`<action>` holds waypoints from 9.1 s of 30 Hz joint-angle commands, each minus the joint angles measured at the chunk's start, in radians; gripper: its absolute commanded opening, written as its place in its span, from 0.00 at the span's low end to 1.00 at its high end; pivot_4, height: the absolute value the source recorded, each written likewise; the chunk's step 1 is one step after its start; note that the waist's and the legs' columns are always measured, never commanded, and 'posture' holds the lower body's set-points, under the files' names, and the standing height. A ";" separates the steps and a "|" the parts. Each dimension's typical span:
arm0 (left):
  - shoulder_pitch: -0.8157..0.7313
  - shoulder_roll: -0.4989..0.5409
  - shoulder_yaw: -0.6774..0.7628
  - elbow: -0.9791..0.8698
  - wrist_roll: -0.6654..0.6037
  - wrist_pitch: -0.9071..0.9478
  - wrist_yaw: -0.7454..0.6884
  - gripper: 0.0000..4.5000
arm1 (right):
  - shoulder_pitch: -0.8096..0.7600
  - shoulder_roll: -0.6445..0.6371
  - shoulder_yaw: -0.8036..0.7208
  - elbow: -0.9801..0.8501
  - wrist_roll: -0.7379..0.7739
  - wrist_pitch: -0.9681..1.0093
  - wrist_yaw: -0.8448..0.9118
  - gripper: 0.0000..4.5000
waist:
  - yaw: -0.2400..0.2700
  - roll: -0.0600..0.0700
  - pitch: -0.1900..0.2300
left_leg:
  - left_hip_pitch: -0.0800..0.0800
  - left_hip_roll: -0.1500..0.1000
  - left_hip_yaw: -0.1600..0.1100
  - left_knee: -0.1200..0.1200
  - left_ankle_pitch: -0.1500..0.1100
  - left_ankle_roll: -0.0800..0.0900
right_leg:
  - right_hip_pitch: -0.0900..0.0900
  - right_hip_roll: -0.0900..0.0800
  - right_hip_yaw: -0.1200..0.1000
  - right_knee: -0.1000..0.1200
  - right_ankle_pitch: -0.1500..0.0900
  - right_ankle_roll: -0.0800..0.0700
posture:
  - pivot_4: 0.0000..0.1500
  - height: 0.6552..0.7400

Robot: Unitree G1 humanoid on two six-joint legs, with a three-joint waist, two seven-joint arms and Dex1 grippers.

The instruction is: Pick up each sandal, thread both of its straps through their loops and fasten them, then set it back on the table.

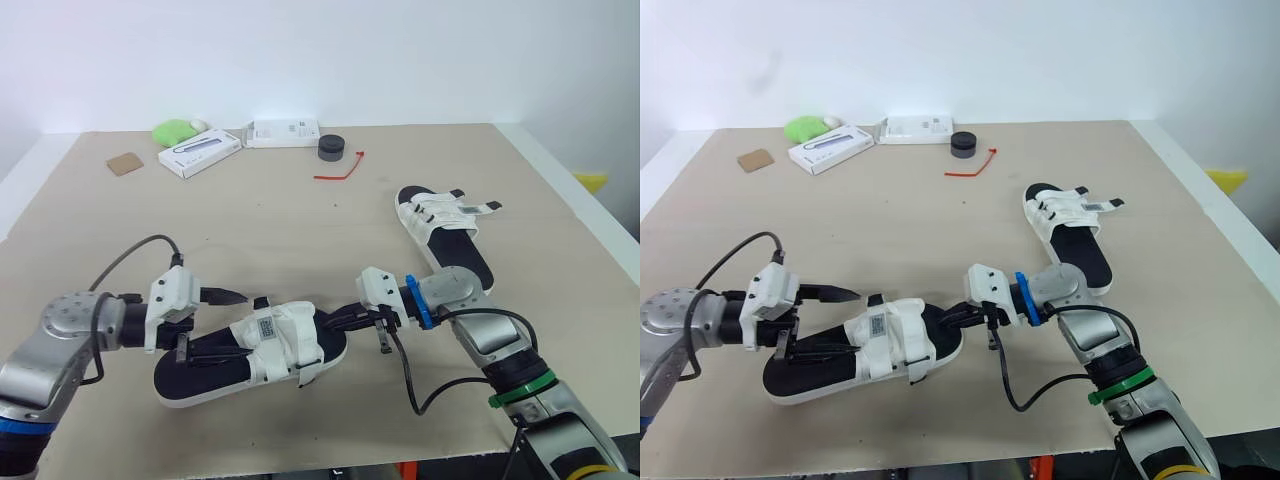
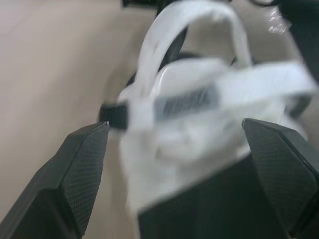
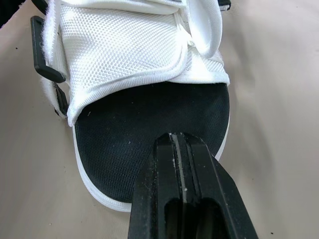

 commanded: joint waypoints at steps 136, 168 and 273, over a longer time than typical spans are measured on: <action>-0.271 -0.343 -0.406 0.115 0.146 0.029 0.041 0.98 | 0.011 -0.024 -0.093 0.053 -0.016 0.035 -0.099 0.00 | -0.001 0.000 0.000 | 0.006 -0.001 0.001 0.001 0.000 0.001 | 0.010 0.001 0.003 -0.002 0.001 0.003 | 1.00 1.00; -0.264 -0.338 -0.375 0.088 0.126 0.104 0.071 0.98 | 0.017 -0.021 -0.097 0.042 -0.018 0.027 -0.097 0.00 | -0.002 0.000 0.000 | 0.006 -0.001 0.001 0.001 -0.001 0.002 | 0.010 0.001 0.003 -0.002 0.001 0.003 | 1.00 1.00; -0.552 -0.226 -0.667 0.541 0.434 -1.286 0.119 0.02 | 0.002 -0.031 -0.102 0.049 -0.024 0.028 -0.080 0.00 | 0.000 0.001 0.000 | 0.004 -0.001 0.003 0.000 -0.003 0.005 | 0.009 -0.002 0.002 -0.004 0.000 0.004 | 1.00 1.00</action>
